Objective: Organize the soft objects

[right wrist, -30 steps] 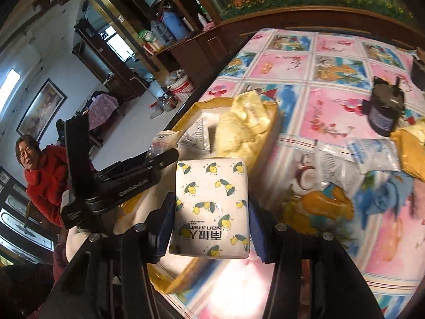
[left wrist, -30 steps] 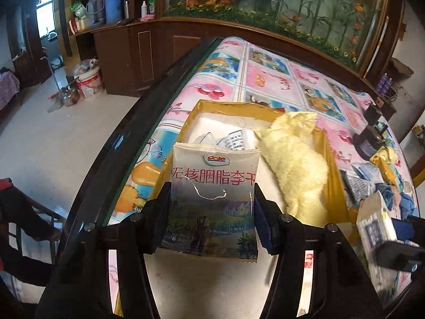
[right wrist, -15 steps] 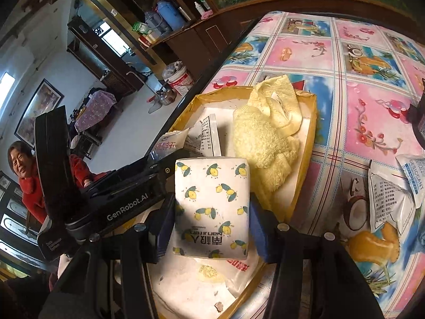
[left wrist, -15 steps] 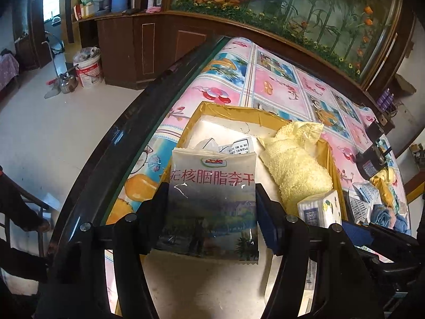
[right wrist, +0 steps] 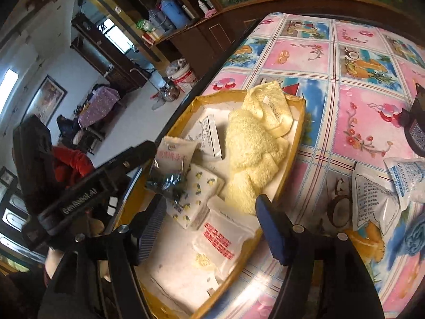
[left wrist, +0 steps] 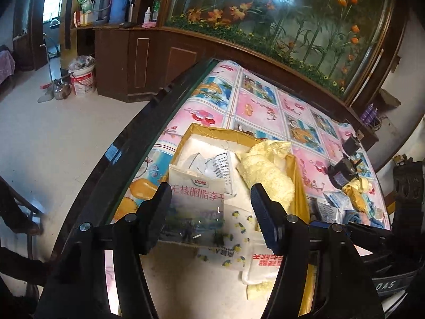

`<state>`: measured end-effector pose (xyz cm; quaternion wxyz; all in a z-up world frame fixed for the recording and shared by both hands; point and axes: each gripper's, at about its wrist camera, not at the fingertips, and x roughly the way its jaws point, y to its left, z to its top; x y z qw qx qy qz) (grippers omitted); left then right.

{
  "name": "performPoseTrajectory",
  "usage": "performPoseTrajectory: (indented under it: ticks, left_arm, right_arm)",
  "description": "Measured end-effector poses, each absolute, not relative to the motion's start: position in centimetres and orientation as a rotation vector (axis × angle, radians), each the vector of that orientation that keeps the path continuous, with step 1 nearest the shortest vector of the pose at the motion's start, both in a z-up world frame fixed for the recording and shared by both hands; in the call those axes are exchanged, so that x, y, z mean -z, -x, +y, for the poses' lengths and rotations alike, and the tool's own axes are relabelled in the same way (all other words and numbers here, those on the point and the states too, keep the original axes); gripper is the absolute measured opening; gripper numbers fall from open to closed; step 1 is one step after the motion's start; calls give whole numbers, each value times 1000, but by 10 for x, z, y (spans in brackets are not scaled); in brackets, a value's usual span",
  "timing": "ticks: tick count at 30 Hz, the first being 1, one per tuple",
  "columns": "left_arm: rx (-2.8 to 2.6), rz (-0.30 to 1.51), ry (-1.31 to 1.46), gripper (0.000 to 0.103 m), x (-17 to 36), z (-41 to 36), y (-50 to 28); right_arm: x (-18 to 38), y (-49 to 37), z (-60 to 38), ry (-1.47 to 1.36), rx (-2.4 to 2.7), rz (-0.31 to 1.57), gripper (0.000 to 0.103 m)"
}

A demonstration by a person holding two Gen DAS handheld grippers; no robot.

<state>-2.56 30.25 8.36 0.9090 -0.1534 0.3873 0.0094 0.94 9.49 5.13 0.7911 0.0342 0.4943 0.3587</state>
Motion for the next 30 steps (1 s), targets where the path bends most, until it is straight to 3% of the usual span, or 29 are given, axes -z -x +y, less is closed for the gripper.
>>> performPoseTrajectory:
  ticks: [6,12,14,15,16,21,30]
  left_arm:
    - [26,754,383,63,-93,302,58]
    - [24,728,429,63,-98,308,80]
    - [26,729,443,63,-96,310,85]
    - [25,728,447,63,-95,310,87]
    - [23,727,453,63,-94,311,89]
    - [18,725,491,63,-89,313,96]
    - [-1,700,546,63,-86,320,116]
  right_arm:
    - [-47,20,137,340,-768,1049,70]
    - [-26,29,159,556,-716,1011,66]
    - [-25,30,155,547,-722,1020,37]
    - [-25,30,153,535,-732,1026,14]
    - [-26,32,150,529,-734,1022,7]
    - [-37,38,129,410,-777,1013,2]
    - [-55,20,119,334,-760,1009,5]
